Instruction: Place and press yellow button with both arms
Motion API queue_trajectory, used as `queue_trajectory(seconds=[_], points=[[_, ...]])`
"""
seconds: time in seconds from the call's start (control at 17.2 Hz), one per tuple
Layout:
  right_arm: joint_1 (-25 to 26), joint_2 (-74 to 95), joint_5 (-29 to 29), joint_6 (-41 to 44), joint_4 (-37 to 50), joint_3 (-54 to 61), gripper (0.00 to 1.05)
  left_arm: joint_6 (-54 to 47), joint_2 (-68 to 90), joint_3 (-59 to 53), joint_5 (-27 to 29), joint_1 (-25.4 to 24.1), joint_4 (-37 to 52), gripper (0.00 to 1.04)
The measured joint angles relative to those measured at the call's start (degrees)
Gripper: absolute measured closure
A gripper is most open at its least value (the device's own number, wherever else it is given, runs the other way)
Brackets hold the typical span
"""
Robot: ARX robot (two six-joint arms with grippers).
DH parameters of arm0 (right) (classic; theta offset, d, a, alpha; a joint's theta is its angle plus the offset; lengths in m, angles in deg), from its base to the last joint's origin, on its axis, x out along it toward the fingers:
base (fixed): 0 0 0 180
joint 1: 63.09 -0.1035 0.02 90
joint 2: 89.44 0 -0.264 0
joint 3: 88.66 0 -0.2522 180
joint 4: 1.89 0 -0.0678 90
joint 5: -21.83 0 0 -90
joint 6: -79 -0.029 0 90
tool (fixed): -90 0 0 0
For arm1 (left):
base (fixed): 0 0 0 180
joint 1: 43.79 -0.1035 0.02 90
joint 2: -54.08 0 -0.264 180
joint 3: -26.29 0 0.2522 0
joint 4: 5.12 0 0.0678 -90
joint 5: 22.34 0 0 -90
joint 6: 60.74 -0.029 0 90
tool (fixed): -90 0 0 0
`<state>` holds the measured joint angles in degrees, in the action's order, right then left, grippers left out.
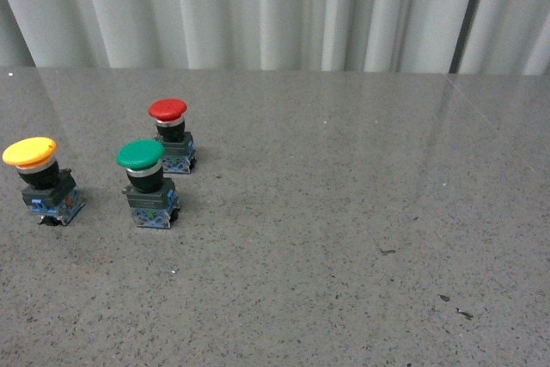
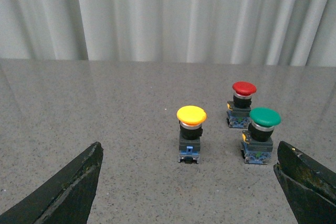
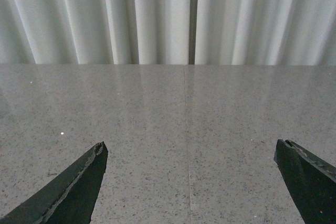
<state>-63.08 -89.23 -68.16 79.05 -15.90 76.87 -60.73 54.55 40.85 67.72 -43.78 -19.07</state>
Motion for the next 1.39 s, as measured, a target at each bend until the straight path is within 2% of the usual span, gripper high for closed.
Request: queue_trajectory(seconds=[1.39], points=[[0.0, 0.0, 0.02, 0.0, 0.0, 0.0, 0.07, 0.0, 0.0, 0.0, 0.0, 0.0, 0.0, 0.07]])
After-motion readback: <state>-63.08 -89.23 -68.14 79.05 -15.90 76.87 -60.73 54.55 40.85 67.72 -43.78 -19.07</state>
